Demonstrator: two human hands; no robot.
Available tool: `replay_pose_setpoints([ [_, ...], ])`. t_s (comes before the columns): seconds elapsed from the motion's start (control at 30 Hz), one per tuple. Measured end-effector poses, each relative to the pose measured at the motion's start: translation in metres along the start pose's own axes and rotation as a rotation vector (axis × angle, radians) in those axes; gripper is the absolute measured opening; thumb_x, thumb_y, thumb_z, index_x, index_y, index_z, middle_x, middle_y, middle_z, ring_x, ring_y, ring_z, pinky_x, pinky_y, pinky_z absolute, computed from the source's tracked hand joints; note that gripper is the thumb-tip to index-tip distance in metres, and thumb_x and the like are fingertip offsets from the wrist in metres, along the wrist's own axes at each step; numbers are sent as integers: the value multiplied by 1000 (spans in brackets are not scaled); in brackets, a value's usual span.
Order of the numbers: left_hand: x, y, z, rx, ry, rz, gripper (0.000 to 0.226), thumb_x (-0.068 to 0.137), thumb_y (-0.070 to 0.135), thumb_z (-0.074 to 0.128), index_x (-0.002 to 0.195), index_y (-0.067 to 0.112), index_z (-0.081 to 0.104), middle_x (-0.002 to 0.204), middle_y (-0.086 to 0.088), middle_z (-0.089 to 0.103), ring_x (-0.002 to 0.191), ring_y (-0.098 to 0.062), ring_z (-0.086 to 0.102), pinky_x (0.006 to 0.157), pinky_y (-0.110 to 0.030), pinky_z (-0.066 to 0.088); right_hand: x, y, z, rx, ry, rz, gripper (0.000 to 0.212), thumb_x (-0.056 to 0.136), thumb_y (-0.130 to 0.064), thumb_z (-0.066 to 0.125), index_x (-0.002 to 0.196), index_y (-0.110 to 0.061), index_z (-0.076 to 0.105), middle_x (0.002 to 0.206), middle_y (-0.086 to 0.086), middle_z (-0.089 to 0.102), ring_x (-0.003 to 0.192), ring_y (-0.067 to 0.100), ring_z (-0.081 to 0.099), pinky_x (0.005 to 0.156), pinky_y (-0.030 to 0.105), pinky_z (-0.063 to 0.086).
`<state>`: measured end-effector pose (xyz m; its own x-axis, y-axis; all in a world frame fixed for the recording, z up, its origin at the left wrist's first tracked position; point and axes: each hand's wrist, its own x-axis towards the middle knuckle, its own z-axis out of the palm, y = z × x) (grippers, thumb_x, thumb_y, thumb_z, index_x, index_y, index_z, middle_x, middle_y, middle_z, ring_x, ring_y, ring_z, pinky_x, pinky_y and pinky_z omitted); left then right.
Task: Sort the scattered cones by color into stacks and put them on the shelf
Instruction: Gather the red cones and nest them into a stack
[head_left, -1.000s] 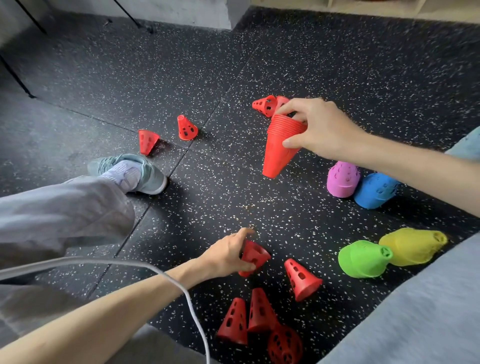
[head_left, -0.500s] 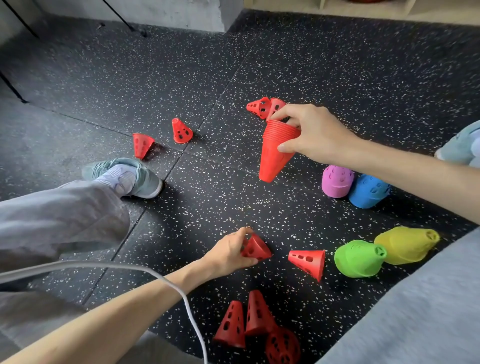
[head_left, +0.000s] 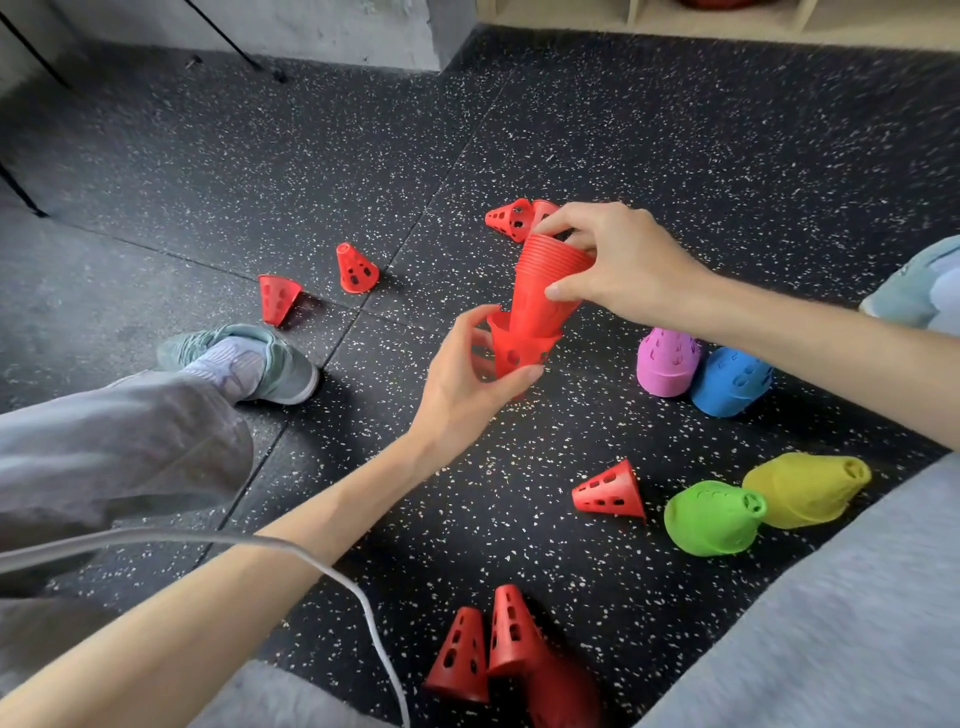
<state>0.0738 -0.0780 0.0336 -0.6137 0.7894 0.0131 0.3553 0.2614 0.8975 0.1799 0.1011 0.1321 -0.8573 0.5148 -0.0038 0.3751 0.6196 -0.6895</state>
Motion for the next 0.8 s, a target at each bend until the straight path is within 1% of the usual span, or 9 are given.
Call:
replay_pose_setpoints([
  [0.1,3,11,1,-38,32,-2,73,83,36,85,144,28,45,110,5,65,81,-12,70,69,-39,62,-2,0,1,63,-51,-13,55,80,-15,85,130,-22,64,118,1,71,112,16,67,102,38,52],
  [0.23,4,18,4,-75,81,-32,69,81,36,86,140,29,50,103,7,65,80,-18,72,68,-45,63,-3,1,-1,147,-160,-41,43,88,-20,79,128,-22,64,111,2,75,105,15,71,98,41,56],
  [0.33,3,20,10,-107,91,-47,69,81,33,86,140,26,51,101,6,66,77,-12,72,65,-37,62,-7,3,-4,89,-185,-50,53,85,-25,82,133,-25,60,118,1,73,113,13,67,102,39,53],
  [0.43,2,23,17,-114,79,-45,69,82,32,86,141,23,52,101,4,66,74,-10,70,63,-31,61,-13,7,-4,-31,-167,-53,62,82,-20,83,138,-27,55,126,2,69,123,16,62,105,40,49],
  [0.5,1,26,22,-117,61,-38,68,83,30,84,142,22,51,101,4,66,72,-6,69,64,-29,60,-17,10,-6,-30,-158,-41,62,83,-18,82,138,-26,55,125,1,69,121,18,63,103,40,49],
  [0.57,-1,27,26,-126,38,-28,66,85,28,83,142,23,51,102,6,66,74,-5,69,67,-31,61,-22,16,-10,-14,-152,-29,61,83,-17,82,137,-25,56,124,0,69,118,17,64,102,37,51],
  [0.67,-7,26,34,-177,-24,16,59,89,25,80,140,27,50,106,6,67,81,-11,72,72,-34,62,-34,28,-15,13,-121,4,60,81,-16,83,135,-26,58,124,-4,69,118,13,64,100,32,51],
  [0.77,-25,13,46,-140,-132,42,59,92,23,76,141,26,44,112,7,65,84,-9,71,73,-21,54,-51,43,-21,13,-96,60,60,80,-14,83,133,-30,60,127,-7,67,122,9,60,89,17,47],
  [0.8,-33,5,50,-92,-200,36,61,91,25,77,142,26,43,114,7,65,87,-9,69,74,-19,52,-56,48,-23,11,-94,80,59,80,-14,83,131,-32,61,128,-7,67,122,10,61,88,18,47],
])
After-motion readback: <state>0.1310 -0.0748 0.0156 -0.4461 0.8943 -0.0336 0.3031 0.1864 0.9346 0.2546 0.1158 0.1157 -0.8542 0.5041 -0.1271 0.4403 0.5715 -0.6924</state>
